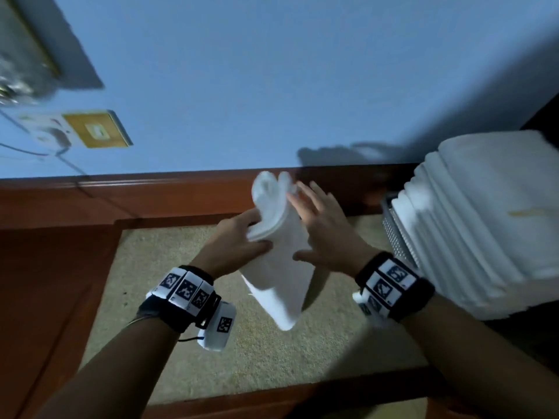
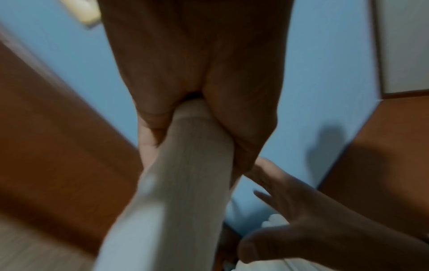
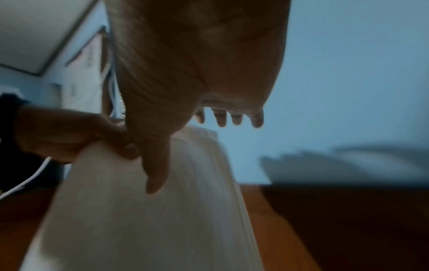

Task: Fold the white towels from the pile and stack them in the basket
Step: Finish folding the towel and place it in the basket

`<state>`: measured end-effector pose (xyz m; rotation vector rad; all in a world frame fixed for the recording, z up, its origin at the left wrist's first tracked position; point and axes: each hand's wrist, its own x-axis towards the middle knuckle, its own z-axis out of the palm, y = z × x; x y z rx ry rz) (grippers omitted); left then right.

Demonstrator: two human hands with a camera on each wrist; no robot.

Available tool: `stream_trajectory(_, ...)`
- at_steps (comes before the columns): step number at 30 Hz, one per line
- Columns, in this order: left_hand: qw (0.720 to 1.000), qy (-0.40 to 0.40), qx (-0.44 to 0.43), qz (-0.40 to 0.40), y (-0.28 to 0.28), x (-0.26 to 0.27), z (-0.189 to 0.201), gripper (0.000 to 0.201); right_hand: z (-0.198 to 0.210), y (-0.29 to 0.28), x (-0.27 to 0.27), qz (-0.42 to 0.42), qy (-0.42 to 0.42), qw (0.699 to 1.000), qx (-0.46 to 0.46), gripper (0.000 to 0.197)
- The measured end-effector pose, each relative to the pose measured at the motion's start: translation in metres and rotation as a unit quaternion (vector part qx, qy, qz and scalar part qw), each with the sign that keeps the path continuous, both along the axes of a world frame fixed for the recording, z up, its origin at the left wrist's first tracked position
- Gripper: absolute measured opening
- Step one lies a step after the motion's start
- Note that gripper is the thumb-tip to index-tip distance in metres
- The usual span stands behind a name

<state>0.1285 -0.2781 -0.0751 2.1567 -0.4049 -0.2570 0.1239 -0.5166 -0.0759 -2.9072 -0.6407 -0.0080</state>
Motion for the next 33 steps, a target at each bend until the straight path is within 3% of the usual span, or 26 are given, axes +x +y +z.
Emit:
stream_trajectory(3,0.988,-0.095,0.059,-0.111,-0.005,-0.006,0.053,0.033,0.047,0.003,0.019,0.066,-0.043,0.992,-0.102,0.128)
stream_trajectory(4,0.981,-0.12,0.071,-0.136,-0.004,-0.008,0.067,0.032,0.059,0.002,0.022,0.085,-0.016,0.989,-0.119,0.113)
stream_trajectory(7,0.98,-0.14,0.052,-0.135,0.006,-0.016,0.093,0.032,0.088,0.001,0.016,0.072,0.129,0.986,-0.073,0.039)
stream_trajectory(9,0.987,-0.154,-0.005,-0.052,0.017,-0.025,0.097,0.037,0.099,-0.003,0.012,0.054,0.186,0.981,-0.023,0.03)
stream_trajectory(12,0.971,-0.108,-0.124,0.175,0.031,-0.045,0.078,0.039,0.117,-0.006,0.007,0.037,0.173,0.984,0.032,0.028)
stream_trajectory(13,0.96,-0.074,-0.137,0.235,0.036,-0.051,0.065,0.04,0.122,-0.008,0.005,0.028,0.174,0.983,0.047,0.031)
stream_trajectory(15,0.943,0.102,-0.179,0.263,0.042,-0.056,0.037,0.059,0.135,-0.008,0.001,0.015,0.164,0.984,0.06,0.046)
stream_trajectory(16,0.916,0.231,-0.223,0.24,0.042,-0.056,0.025,0.073,0.141,-0.009,0.0,0.011,0.15,0.987,0.056,0.049)
stream_trajectory(18,0.81,0.434,-0.347,0.186,0.034,-0.054,0.016,0.093,0.157,-0.009,-0.008,0.013,0.107,0.993,0.053,0.039)
stream_trajectory(20,0.706,0.515,-0.466,0.134,0.022,-0.045,0.022,0.106,0.167,-0.007,-0.023,0.031,0.021,0.998,0.059,0.033)
stream_trajectory(21,0.668,0.524,-0.517,0.105,0.014,-0.041,0.033,0.11,0.17,-0.007,-0.035,0.06,-0.062,0.995,0.056,0.034)
stream_trajectory(22,0.648,0.522,-0.549,0.079,0.007,-0.034,0.047,0.112,0.168,-0.007,-0.047,0.091,-0.136,0.985,0.048,0.038)
stream_trajectory(23,0.648,0.507,-0.566,0.057,0.001,-0.027,0.061,0.11,0.163,-0.008,-0.059,0.116,-0.174,0.977,0.041,0.041)
stream_trajectory(24,0.665,0.485,-0.566,0.052,-0.006,-0.021,0.078,0.1,0.157,-0.01,-0.069,0.129,-0.178,0.975,0.028,0.044)
stream_trajectory(26,0.729,0.451,-0.513,0.046,-0.02,-0.014,0.106,0.069,0.147,-0.015,-0.086,0.133,-0.161,0.978,-0.001,0.05)
stream_trajectory(28,0.774,0.442,-0.453,0.023,-0.036,-0.012,0.122,0.051,0.139,-0.026,-0.104,0.122,-0.171,0.977,0.018,0.054)
stream_trajectory(31,0.815,0.41,-0.408,-0.018,-0.059,-0.011,0.135,0.049,0.137,-0.051,-0.134,0.066,-0.132,0.98,0.135,0.061)
stream_trajectory(33,0.848,0.354,-0.388,-0.065,-0.077,-0.014,0.152,0.025,0.14,-0.065,-0.152,-0.002,-0.109,0.955,0.276,0.054)
